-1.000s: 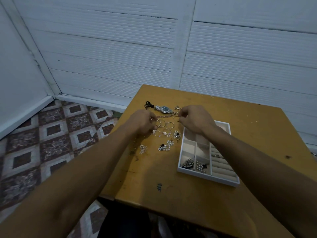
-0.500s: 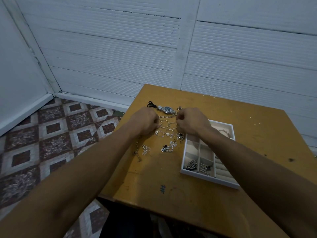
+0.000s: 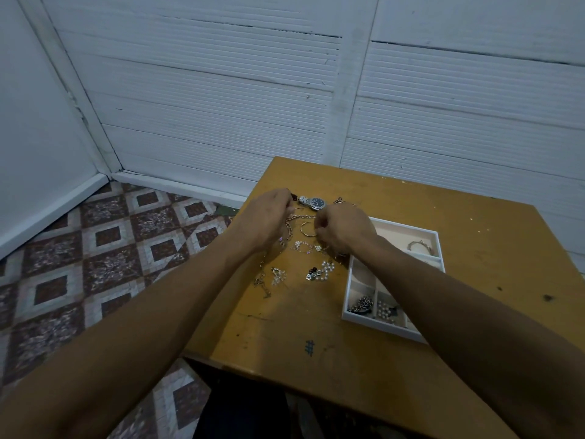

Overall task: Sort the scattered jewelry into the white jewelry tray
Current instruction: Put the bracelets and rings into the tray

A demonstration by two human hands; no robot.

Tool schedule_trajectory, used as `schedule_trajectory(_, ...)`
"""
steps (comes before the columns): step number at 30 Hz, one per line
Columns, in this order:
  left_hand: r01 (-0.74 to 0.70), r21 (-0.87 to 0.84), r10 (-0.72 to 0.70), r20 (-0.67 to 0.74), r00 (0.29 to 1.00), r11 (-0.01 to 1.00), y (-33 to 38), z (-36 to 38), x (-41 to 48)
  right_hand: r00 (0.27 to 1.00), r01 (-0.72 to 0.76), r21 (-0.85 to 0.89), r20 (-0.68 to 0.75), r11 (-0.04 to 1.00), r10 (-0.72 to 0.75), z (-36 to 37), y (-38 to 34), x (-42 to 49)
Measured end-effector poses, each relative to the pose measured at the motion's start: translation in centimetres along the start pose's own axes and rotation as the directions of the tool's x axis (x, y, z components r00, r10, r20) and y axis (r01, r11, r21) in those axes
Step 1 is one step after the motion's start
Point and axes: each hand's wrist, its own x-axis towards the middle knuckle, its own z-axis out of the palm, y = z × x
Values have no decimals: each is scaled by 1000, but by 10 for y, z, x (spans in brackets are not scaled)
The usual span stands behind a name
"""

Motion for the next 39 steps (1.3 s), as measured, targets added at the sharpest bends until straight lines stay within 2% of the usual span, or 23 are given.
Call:
schedule_trajectory(8, 104, -11, -104, -10, 995, 995, -25, -15, -15, 999, 3, -46, 47, 999, -1, 10, -12, 11)
schedule_trajectory(14, 193, -93, -190, 34, 981, 977, -28, -14, -19, 998, -54, 16, 26, 998, 54, 9, -11, 16)
schedule_trajectory(20, 204, -142, -199, 51, 979, 968, -26, -11, -24, 988, -107, -48, 111, 993, 112, 12, -14, 21)
schedule_trajectory(30, 207, -148, -200, 64, 978, 967, -25, -16, -27, 990, -135, 200, 66, 971, 124, 11, -16, 16)
schedule_trajectory(39, 193, -135, -186, 64, 980, 972, -22, -24, -24, 991, -125, 416, 5, 901, 135, -13, -5, 14)
